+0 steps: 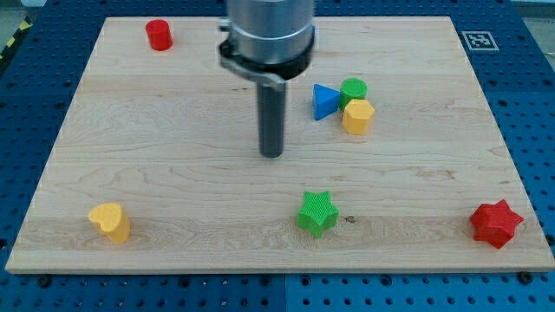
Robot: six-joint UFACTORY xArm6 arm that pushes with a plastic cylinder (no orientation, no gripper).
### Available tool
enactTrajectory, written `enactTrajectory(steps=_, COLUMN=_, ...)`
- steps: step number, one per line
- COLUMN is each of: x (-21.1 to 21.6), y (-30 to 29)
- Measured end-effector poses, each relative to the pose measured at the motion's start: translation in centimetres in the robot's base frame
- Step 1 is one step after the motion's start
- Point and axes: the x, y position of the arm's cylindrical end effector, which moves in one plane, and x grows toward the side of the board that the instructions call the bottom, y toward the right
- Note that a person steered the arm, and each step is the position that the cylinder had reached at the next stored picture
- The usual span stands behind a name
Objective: Push the green star towards the top right side of the board
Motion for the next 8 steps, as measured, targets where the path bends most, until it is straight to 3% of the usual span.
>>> enactTrajectory(steps=1, x=3.9, y=-2.3)
enactTrajectory(steps=3, x=11.5, y=0.2)
enactTrajectory(steps=4, x=11.5, y=4.7)
enactTrajectory(steps=6, x=7.1, y=10.6)
enactTrajectory(steps=8, x=6.3, y=7.9)
